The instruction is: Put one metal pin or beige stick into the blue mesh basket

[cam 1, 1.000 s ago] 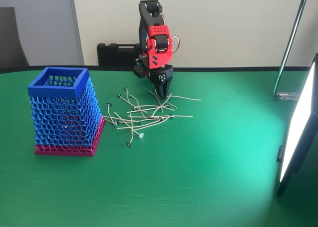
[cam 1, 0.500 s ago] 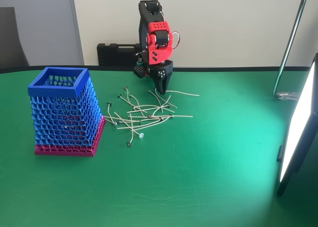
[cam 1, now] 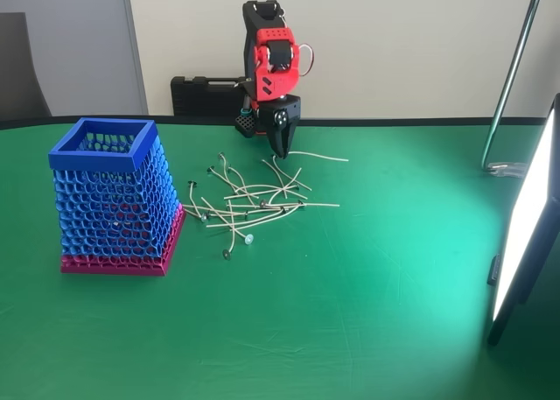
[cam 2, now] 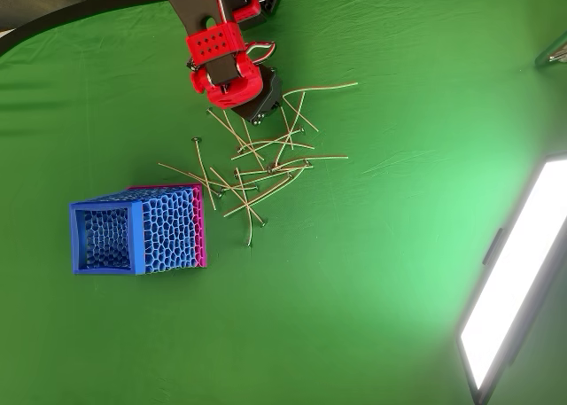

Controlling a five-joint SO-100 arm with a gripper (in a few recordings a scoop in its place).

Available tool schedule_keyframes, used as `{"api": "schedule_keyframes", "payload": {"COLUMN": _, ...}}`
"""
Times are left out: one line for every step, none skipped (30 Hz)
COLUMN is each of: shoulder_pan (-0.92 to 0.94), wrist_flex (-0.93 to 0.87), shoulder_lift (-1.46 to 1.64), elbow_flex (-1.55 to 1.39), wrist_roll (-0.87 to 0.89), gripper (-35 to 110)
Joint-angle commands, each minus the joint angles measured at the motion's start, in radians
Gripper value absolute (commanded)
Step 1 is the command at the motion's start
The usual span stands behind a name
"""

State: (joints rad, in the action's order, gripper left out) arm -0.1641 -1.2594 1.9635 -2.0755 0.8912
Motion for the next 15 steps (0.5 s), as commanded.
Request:
{"api": "schedule_keyframes", "payload": {"shoulder_pan": 0.017, "wrist_flex": -0.044, "shoulder_lift": 0.041, "elbow_flex": 0.086, "wrist_roll": -0.023, "gripper": 1}}
{"api": "schedule_keyframes", "payload": {"shoulder_pan": 0.021, "wrist_flex": -0.067, "shoulder_lift": 0.049, "elbow_flex": 0.107, "wrist_roll": -0.031, "gripper": 1}}
{"api": "schedule_keyframes", "payload": {"shoulder_pan": 0.025, "wrist_flex": -0.087, "shoulder_lift": 0.060, "elbow_flex": 0.127, "wrist_roll": -0.041, "gripper": 1}}
{"api": "schedule_keyframes", "payload": {"shoulder_pan": 0.029, "wrist_flex": -0.110, "shoulder_lift": 0.069, "elbow_flex": 0.150, "wrist_roll": -0.049, "gripper": 1}}
{"api": "schedule_keyframes", "payload": {"shoulder_pan": 0.035, "wrist_flex": -0.133, "shoulder_lift": 0.077, "elbow_flex": 0.172, "wrist_roll": -0.058, "gripper": 1}}
{"api": "schedule_keyframes", "payload": {"shoulder_pan": 0.043, "wrist_flex": -0.149, "shoulder_lift": 0.083, "elbow_flex": 0.193, "wrist_roll": -0.069, "gripper": 1}}
{"api": "schedule_keyframes", "payload": {"shoulder_pan": 0.051, "wrist_flex": -0.166, "shoulder_lift": 0.089, "elbow_flex": 0.215, "wrist_roll": -0.080, "gripper": 1}}
{"api": "schedule_keyframes", "payload": {"shoulder_pan": 0.057, "wrist_flex": -0.183, "shoulder_lift": 0.095, "elbow_flex": 0.239, "wrist_roll": -0.092, "gripper": 1}}
{"api": "schedule_keyframes", "payload": {"shoulder_pan": 0.063, "wrist_flex": -0.202, "shoulder_lift": 0.100, "elbow_flex": 0.267, "wrist_roll": -0.104, "gripper": 1}}
{"api": "schedule_keyframes", "payload": {"shoulder_pan": 0.067, "wrist_flex": -0.224, "shoulder_lift": 0.107, "elbow_flex": 0.296, "wrist_roll": -0.118, "gripper": 1}}
{"api": "schedule_keyframes", "payload": {"shoulder_pan": 0.077, "wrist_flex": -0.245, "shoulder_lift": 0.115, "elbow_flex": 0.328, "wrist_roll": -0.129, "gripper": 1}}
{"api": "schedule_keyframes", "payload": {"shoulder_pan": 0.087, "wrist_flex": -0.262, "shoulder_lift": 0.118, "elbow_flex": 0.365, "wrist_roll": -0.144, "gripper": 1}}
{"api": "schedule_keyframes", "payload": {"shoulder_pan": 0.100, "wrist_flex": -0.287, "shoulder_lift": 0.120, "elbow_flex": 0.408, "wrist_roll": -0.161, "gripper": 1}}
{"api": "schedule_keyframes", "payload": {"shoulder_pan": 0.117, "wrist_flex": -0.298, "shoulder_lift": 0.126, "elbow_flex": 0.443, "wrist_roll": -0.176, "gripper": 1}}
{"api": "schedule_keyframes", "payload": {"shoulder_pan": 0.133, "wrist_flex": -0.308, "shoulder_lift": 0.133, "elbow_flex": 0.479, "wrist_roll": -0.195, "gripper": 1}}
